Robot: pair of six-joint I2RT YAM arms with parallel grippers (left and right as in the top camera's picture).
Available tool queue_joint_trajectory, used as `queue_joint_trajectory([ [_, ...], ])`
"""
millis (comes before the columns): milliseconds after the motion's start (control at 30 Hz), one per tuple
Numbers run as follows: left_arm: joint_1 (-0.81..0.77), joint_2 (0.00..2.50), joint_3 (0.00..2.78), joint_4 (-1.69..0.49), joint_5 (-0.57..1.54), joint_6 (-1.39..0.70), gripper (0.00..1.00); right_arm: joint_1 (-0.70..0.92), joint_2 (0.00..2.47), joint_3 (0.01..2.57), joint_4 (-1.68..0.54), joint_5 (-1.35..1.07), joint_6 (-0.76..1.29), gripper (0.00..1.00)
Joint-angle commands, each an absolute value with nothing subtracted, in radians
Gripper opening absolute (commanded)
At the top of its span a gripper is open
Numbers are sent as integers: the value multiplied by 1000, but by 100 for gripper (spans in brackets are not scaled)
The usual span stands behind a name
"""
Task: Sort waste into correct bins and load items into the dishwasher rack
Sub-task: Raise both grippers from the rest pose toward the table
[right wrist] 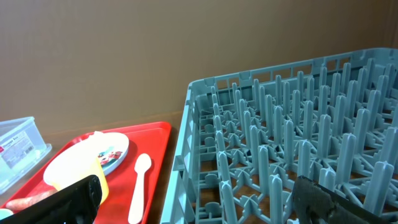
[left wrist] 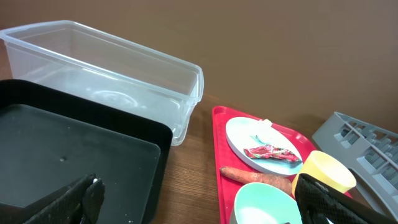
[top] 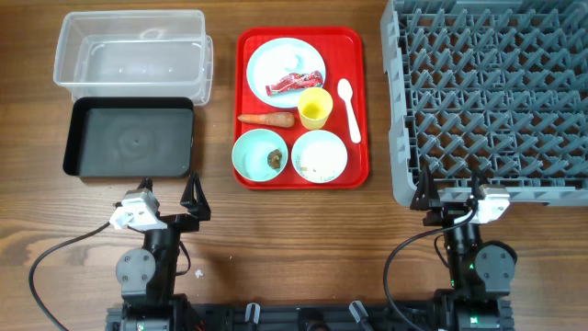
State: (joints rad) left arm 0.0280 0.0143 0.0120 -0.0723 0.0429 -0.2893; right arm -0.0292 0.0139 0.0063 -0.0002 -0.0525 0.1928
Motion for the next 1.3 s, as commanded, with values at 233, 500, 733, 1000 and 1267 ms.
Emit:
queue_joint_trajectory([
  [233, 23, 7, 6, -76, 33, -269, 100, -32, 14, 5, 2, -69, 186, 100],
  [500, 23, 7, 6, -76, 33, -269, 100, -32, 14, 5, 2, -69, 186, 100],
  [733, 23, 7, 6, -73, 26, -266, 100, -32, 14, 5, 2, -69, 186, 100],
  [1000, 24, 7, 6, -72, -5, -266, 100, -32, 14, 5, 2, -61, 184, 100],
  [1267, 24, 7, 6, -72, -5, -266, 100, -32, 16, 5, 1, -63, 196, 100],
])
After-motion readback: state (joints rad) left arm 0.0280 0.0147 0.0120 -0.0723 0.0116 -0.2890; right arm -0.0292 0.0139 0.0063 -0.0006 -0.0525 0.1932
